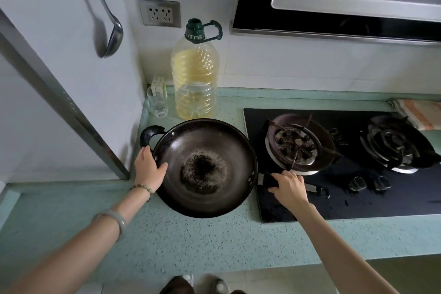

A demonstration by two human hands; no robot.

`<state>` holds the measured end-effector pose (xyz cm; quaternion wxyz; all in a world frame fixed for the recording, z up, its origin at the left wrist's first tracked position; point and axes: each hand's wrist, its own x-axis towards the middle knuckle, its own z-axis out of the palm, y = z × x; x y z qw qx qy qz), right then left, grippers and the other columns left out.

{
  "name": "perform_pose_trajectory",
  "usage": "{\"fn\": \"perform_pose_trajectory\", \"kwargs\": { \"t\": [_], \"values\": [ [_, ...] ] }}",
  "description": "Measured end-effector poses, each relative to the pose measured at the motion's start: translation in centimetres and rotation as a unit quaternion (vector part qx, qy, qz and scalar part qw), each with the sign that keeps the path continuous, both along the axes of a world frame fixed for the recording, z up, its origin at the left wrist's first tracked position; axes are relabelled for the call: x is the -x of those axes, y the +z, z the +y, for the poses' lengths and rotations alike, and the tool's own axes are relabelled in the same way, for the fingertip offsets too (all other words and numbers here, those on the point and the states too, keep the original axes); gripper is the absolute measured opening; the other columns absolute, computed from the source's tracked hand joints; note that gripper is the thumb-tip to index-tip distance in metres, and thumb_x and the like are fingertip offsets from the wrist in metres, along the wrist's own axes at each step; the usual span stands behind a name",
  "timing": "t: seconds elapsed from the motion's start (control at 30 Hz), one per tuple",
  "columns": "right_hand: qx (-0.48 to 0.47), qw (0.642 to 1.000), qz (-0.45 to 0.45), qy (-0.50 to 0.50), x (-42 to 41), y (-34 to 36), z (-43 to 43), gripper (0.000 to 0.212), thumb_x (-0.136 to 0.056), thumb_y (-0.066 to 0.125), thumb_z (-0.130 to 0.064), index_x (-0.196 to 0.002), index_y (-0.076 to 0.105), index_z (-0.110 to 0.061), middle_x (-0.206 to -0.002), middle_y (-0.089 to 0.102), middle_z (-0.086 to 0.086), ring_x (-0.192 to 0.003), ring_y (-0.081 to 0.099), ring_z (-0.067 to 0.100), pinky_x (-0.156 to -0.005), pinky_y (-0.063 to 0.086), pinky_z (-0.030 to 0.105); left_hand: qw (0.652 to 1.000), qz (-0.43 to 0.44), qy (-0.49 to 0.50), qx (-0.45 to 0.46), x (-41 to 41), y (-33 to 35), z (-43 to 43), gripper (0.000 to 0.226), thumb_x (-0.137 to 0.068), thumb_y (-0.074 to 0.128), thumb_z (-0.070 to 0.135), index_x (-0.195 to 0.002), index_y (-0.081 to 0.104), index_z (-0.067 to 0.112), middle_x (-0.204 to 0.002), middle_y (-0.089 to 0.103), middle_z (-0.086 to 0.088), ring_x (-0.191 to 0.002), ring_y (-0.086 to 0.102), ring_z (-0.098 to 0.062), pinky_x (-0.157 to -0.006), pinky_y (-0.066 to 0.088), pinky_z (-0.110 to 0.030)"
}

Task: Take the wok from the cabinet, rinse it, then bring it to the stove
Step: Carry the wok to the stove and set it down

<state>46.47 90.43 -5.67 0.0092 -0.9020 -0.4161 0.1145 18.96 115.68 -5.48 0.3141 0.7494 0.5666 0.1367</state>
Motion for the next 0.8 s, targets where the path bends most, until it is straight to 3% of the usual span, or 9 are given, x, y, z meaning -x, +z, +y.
{"fn": "perform_pose_trajectory", "kwargs": {
  "t": [0.2,0.27,0.37,0.43,0.5,0.57,0.67,0.8],
  "values": [
    [-0.002,1.000,0.015,0.016,0.0,0.5,-0.1,0.045,-0.084,0.064,-0.026,-0.126,0.054,-0.016,-0.116,0.058,0.006,-0.117,0.047,0.026,-0.101,0.031,0.038,0.998,0.031,0.047,-0.016,1.5,-1.1,-6.3,0.084,-0.085,0.066,0.022,-0.147,0.015,-0.004,-0.156,0.015,-0.020,-0.145,0.014,-0.032,-0.118,0.018,-0.042],
    [-0.007,0.999,0.020,0.025,-0.1,0.7,-0.3,0.048,-0.084,0.063,-0.025,-0.129,0.051,-0.015,-0.118,0.058,0.006,-0.118,0.047,0.027,-0.102,0.031,0.039,0.995,-0.002,0.098,0.032,1.4,-1.3,-8.2,0.075,-0.084,0.066,0.018,-0.142,0.024,-0.006,-0.149,0.027,-0.022,-0.140,0.025,-0.036,-0.113,0.027,-0.043],
    [-0.011,0.999,0.025,0.041,-0.3,0.8,-0.6,0.045,-0.085,0.061,-0.021,-0.129,0.052,-0.014,-0.119,0.057,0.008,-0.119,0.046,0.028,-0.102,0.031,0.039,0.983,-0.061,0.157,0.067,1.1,-1.8,-10.9,0.043,-0.079,0.065,0.008,-0.114,0.044,-0.004,-0.119,0.048,-0.023,-0.115,0.046,-0.040,-0.089,0.040,-0.041],
    [-0.013,0.998,0.028,0.051,-0.4,0.8,-0.7,0.040,-0.087,0.059,-0.017,-0.126,0.053,-0.012,-0.119,0.057,0.008,-0.120,0.046,0.028,-0.102,0.031,0.039,0.982,-0.071,0.163,0.061,0.7,-2.0,-12.6,0.052,-0.079,0.065,0.010,-0.123,0.040,-0.003,-0.128,0.046,-0.022,-0.121,0.044,-0.038,-0.094,0.042,-0.040],
    [-0.013,0.998,0.029,0.059,-0.4,0.8,-0.9,0.036,-0.087,0.058,-0.014,-0.123,0.054,-0.011,-0.118,0.057,0.009,-0.119,0.046,0.029,-0.100,0.031,0.039,0.990,-0.022,0.137,0.030,-0.1,-2.1,-14.1,0.073,-0.086,0.061,0.020,-0.143,0.022,-0.002,-0.151,0.023,-0.024,-0.139,0.025,-0.037,-0.113,0.029,-0.045],
    [-0.012,0.997,0.027,0.067,-0.5,0.9,-1.0,0.035,-0.087,0.057,-0.013,-0.122,0.054,-0.010,-0.117,0.057,0.009,-0.118,0.046,0.029,-0.100,0.031,0.040,0.996,0.056,0.067,-0.027,-0.9,-2.4,-15.8,0.078,-0.094,0.048,0.035,-0.150,0.006,0.002,-0.158,-0.003,-0.019,-0.147,0.002,-0.031,-0.120,0.008,-0.040],
    [-0.010,0.997,0.034,0.075,-0.6,1.0,-1.0,0.037,-0.088,0.056,-0.013,-0.125,0.052,-0.008,-0.122,0.055,0.011,-0.122,0.044,0.030,-0.101,0.030,0.041,0.988,0.130,-0.015,-0.079,-2.0,-3.0,-17.8,0.076,-0.096,0.031,0.049,-0.150,0.002,0.004,-0.158,-0.011,-0.017,-0.147,-0.007,-0.028,-0.119,-0.003,-0.036],
    [-0.006,0.996,0.039,0.081,-0.5,1.2,-1.2,0.038,-0.088,0.054,-0.012,-0.126,0.051,-0.008,-0.124,0.053,0.012,-0.122,0.043,0.031,-0.103,0.028,0.042,0.976,0.210,-0.016,-0.062,-2.2,-3.2,-18.5,0.073,-0.097,0.019,0.052,-0.150,0.001,0.006,-0.158,-0.012,-0.018,-0.147,-0.010,-0.029,-0.120,-0.004,-0.040]
  ]
}}
